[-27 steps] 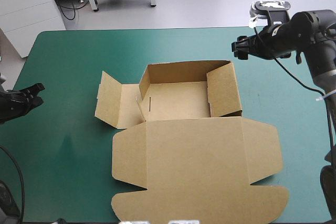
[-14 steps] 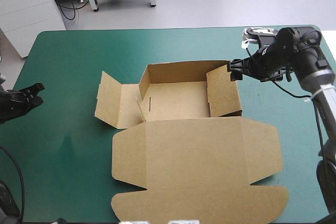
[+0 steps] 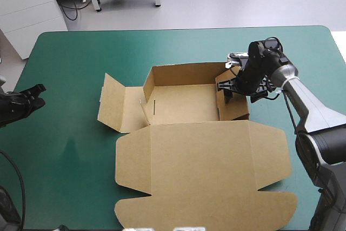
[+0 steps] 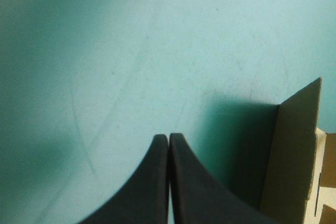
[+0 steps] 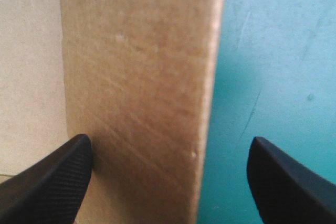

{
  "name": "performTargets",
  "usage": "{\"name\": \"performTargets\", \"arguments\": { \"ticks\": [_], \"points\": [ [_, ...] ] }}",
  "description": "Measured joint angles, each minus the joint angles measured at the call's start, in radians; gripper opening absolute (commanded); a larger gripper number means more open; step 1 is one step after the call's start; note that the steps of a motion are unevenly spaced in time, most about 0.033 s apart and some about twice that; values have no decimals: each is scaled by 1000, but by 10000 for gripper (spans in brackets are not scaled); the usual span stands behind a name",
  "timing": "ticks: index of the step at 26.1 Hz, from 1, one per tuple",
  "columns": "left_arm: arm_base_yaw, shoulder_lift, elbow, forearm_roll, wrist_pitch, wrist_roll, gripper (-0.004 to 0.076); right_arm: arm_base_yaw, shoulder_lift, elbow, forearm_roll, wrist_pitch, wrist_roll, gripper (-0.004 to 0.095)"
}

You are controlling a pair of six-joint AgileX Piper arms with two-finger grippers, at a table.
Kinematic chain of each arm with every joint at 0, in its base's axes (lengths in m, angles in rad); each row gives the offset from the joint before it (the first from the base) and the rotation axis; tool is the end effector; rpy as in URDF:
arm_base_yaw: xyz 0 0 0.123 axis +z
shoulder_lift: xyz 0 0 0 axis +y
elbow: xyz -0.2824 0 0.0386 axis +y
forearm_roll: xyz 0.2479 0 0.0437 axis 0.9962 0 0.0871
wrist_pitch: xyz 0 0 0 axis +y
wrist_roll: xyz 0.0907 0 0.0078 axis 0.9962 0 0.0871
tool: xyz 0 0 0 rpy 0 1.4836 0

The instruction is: Fold the box

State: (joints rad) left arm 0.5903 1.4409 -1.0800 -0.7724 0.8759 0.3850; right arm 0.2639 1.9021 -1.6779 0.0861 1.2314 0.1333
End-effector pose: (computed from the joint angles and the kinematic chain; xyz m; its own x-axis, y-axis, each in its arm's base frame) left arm 0.2694 0.1217 0.2974 -0.6429 -0.6055 -0.4691 -0.3387 0.7741 -0.5348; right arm 0.3823 0.1109 0.2761 -0.9776 -0.0976 -0.1867 -0.1197 0.9866 0.1110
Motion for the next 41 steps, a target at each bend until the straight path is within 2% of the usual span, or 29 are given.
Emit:
{"name": "performTargets", "arguments": {
  "ticks": [2,3,5,6,15,26,33,35,37,39,41],
  "points": [
    [0,0,0,-1,0,0,-32,0,3,0,0,0,5,479],
    [0,0,0,-2,0,0,-32,0,7,0,2,0,8,285],
    [0,0,0,-2,0,0,-32,0,11,0,6,0,9,15],
    [0,0,0,-4,0,0,-32,0,11,0,6,-2,6,-9],
    [-32,0,0,-7,0,0,-32,1,-14,-53,8,0,-35,-4],
    [-32,0,0,-6,0,8,-32,-17,-371,-70,24,13,-86,-4],
    [-32,0,0,-6,0,31,-29,-18,-474,-70,50,14,-120,-4],
    [-32,0,0,-6,7,61,-3,-18,-476,-70,51,14,-122,-4],
    [-32,0,0,-6,22,99,55,-18,-476,-70,52,14,-122,-4],
    [-32,0,0,-6,30,114,141,-18,-475,-70,55,14,-122,-4],
    [-32,0,0,-6,37,126,265,-18,-474,-70,59,13,-123,-4]
  ]
}}
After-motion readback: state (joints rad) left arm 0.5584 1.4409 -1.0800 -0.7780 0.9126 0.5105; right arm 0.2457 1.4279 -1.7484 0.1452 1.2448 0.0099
